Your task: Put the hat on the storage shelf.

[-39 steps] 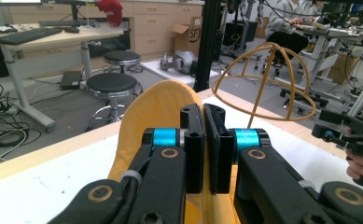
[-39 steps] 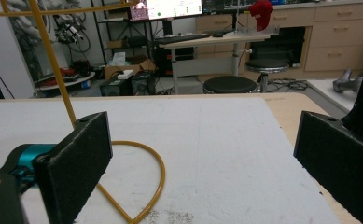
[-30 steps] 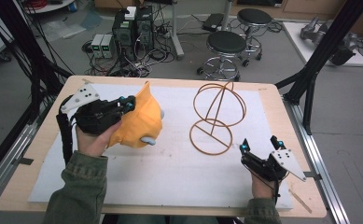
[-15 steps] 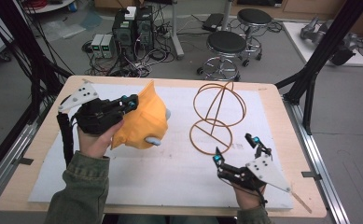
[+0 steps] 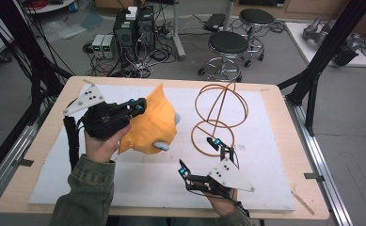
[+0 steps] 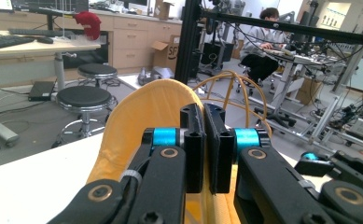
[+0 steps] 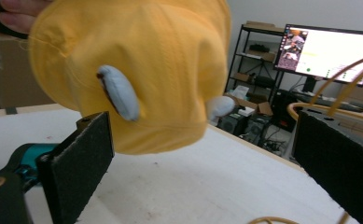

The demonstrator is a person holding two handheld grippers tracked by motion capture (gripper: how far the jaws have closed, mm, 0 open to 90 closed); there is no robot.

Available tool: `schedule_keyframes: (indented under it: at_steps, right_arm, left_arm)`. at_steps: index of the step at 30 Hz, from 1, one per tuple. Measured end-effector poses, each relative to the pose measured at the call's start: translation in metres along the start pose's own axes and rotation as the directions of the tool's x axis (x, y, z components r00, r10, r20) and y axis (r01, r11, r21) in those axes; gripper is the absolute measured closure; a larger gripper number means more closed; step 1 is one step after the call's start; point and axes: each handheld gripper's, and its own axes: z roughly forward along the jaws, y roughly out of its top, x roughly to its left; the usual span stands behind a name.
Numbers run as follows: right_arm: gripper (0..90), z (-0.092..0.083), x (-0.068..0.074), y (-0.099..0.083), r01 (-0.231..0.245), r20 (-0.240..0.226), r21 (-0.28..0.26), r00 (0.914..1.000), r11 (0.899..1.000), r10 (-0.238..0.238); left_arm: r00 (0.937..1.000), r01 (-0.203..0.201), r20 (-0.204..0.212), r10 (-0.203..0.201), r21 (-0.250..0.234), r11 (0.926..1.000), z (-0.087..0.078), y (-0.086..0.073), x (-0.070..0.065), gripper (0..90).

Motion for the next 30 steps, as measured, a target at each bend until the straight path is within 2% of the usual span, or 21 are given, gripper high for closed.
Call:
schedule_keyframes:
  at_steps: [6,14,15,17,19,25,30]
  right_arm:
    - [5.0,0.006,0.008,0.002,-0.019,-0.033,-0.004,0.9993,1.0,0.019]
    - [6.7,0.014,0.016,0.001,-0.01,-0.065,0.001,0.9978,1.0,0.01]
    - [8.0,0.015,0.017,0.001,-0.01,-0.069,0.003,0.9975,1.0,0.01]
    - [16.8,0.016,0.02,0.0,-0.008,-0.09,0.003,0.9959,1.0,0.009]
    - [17.4,0.017,0.022,0.0,0.006,-0.103,-0.005,0.9947,1.0,-0.007]
    - [20.7,0.019,0.023,-0.001,-0.005,-0.108,-0.008,0.9941,1.0,0.004]
    - [29.7,0.017,0.024,-0.001,-0.012,-0.108,-0.012,0.9941,1.0,0.011]
  left_arm:
    - [0.9999,0.0,0.014,0.0,0.003,1.0,0.005,-0.002,-0.007,86.5]
    - [0.9997,0.004,0.026,-0.004,0.008,1.0,0.011,-0.006,-0.014,86.5]
    - [0.9996,0.002,0.027,-0.002,0.012,0.9999,0.011,-0.007,-0.015,86.5]
    - [0.9995,0.003,0.031,-0.003,0.013,0.9999,0.013,-0.008,-0.016,86.4]
    - [0.9995,0.006,0.032,-0.006,0.012,0.9999,0.013,-0.009,-0.017,86.3]
    - [0.9993,0.011,0.035,-0.011,0.006,0.9999,0.014,-0.01,-0.019,86.3]
    - [0.9994,0.023,0.024,-0.023,-0.004,0.9997,0.014,-0.009,-0.018,86.3]
